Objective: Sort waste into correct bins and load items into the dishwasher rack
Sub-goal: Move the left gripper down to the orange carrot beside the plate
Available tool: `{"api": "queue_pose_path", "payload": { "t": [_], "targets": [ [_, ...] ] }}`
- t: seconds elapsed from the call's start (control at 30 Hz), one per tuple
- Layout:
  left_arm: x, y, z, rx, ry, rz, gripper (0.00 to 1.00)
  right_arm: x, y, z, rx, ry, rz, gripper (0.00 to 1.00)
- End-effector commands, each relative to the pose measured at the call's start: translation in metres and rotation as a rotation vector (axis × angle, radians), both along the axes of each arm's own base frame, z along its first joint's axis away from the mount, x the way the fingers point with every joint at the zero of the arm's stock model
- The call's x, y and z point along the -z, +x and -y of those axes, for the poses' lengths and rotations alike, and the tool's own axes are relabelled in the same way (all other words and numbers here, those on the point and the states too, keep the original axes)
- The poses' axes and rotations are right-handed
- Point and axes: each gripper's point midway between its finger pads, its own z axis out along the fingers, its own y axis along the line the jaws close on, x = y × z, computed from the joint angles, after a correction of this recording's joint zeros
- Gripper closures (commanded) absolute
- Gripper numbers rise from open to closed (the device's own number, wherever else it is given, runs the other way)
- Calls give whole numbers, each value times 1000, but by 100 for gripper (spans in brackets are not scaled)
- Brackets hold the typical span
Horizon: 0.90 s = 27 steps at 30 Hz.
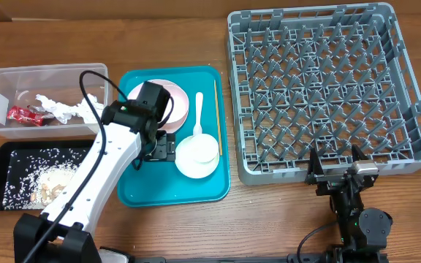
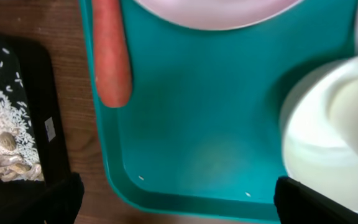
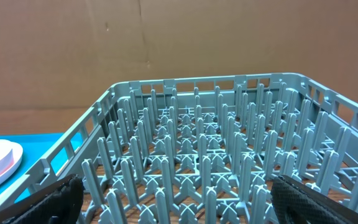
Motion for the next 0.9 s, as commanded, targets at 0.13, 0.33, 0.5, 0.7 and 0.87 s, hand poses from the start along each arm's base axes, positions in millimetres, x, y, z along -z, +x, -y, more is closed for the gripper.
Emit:
{"api": "queue_pose_path", "payload": {
  "t": [0.13, 0.33, 0.5, 0.7, 0.87],
  "targets": [
    [24, 3, -32, -175, -27, 7, 0, 1, 0, 0, 1, 4, 5, 0],
    [38, 7, -49, -267, -87, 27, 1, 1, 0, 0, 1, 3, 5, 0],
    [45, 15, -53, -283, -101, 67, 8, 1, 0, 0, 1, 4, 5, 0],
    [56, 18, -54, -274, -97, 102, 21, 2, 0, 0, 1, 4, 5, 0],
    [66, 21, -55, -239, -95, 129, 32, 1, 0, 0, 1, 4, 5, 0]
  ]
}}
